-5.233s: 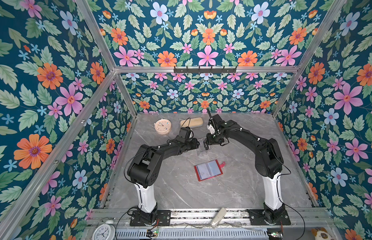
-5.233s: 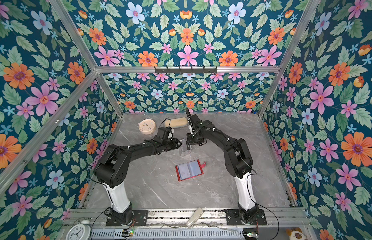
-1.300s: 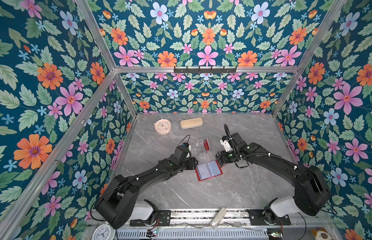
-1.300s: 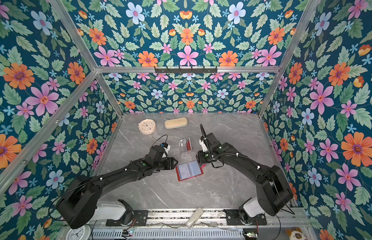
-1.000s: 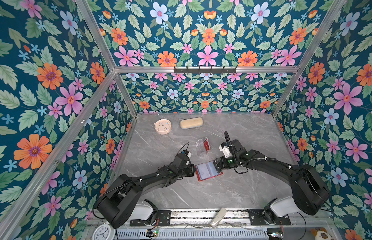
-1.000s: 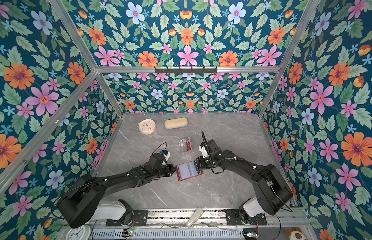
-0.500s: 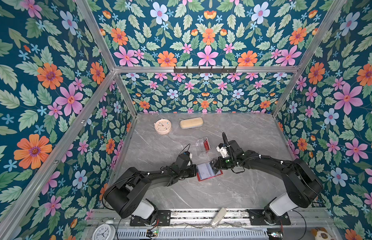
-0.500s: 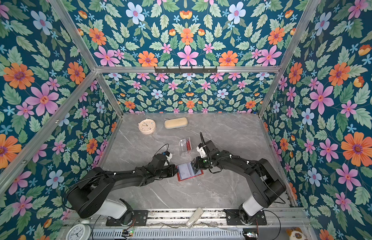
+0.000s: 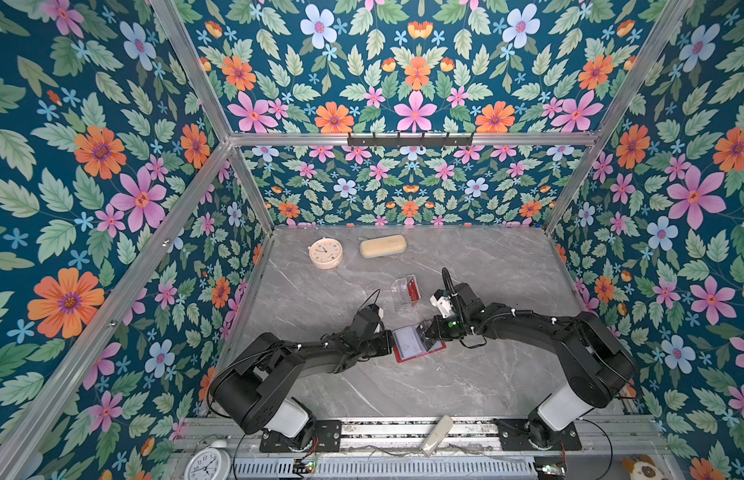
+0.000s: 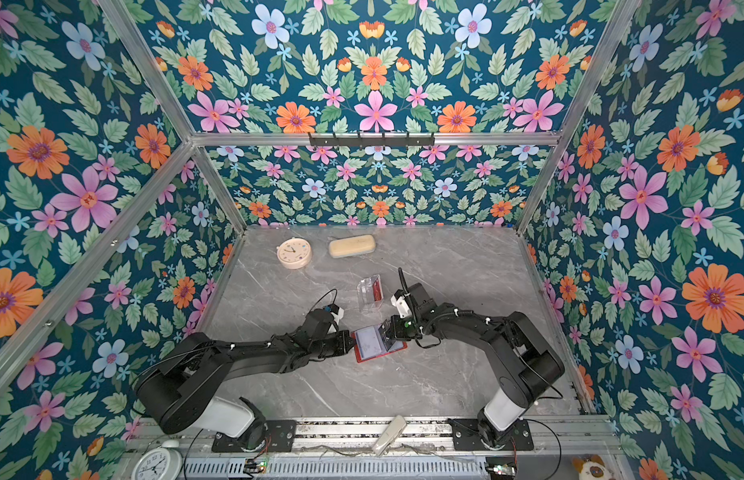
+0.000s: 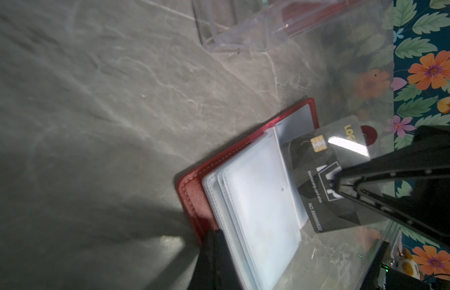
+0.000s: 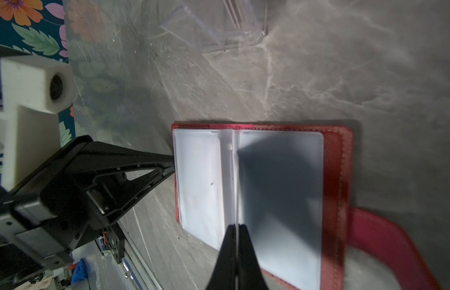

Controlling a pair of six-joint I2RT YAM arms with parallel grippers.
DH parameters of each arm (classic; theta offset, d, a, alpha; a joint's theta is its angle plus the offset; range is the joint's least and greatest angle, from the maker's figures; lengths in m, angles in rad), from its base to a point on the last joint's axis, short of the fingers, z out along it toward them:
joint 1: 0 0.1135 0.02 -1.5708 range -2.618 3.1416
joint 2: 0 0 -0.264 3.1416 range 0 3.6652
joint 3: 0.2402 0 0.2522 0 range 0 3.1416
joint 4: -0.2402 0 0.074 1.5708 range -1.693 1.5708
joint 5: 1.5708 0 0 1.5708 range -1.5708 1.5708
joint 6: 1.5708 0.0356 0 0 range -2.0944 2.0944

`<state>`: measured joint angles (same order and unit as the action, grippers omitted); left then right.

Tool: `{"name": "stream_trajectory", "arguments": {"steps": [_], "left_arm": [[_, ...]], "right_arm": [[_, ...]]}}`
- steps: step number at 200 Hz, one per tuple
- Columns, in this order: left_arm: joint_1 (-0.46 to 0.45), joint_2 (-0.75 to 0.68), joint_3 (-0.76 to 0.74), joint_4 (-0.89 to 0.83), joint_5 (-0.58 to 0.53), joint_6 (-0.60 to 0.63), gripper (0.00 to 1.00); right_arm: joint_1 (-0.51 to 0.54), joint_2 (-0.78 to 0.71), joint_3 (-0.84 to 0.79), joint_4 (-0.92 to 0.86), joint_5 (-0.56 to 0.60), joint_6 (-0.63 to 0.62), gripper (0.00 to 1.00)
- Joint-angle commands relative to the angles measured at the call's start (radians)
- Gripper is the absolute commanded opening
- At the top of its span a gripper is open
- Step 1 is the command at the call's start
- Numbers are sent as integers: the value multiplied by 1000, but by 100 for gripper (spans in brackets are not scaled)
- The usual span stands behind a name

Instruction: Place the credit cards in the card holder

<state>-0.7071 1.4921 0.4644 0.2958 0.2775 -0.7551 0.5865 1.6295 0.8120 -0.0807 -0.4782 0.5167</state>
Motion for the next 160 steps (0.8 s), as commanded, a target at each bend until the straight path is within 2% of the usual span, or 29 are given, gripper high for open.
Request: {"name": "stream_trajectory", "arguments": {"steps": [1, 91, 160], "left_arm": [[1, 5, 0, -69, -41, 11, 0], [0, 7, 12, -122, -99, 10, 0], [1, 16, 27, -138, -100, 21, 0]], "right_arm": [[0, 10, -9, 49, -26, 11, 0], [1, -2, -52, 141, -84, 11, 0], [1, 11, -69, 193, -125, 13, 0]]}}
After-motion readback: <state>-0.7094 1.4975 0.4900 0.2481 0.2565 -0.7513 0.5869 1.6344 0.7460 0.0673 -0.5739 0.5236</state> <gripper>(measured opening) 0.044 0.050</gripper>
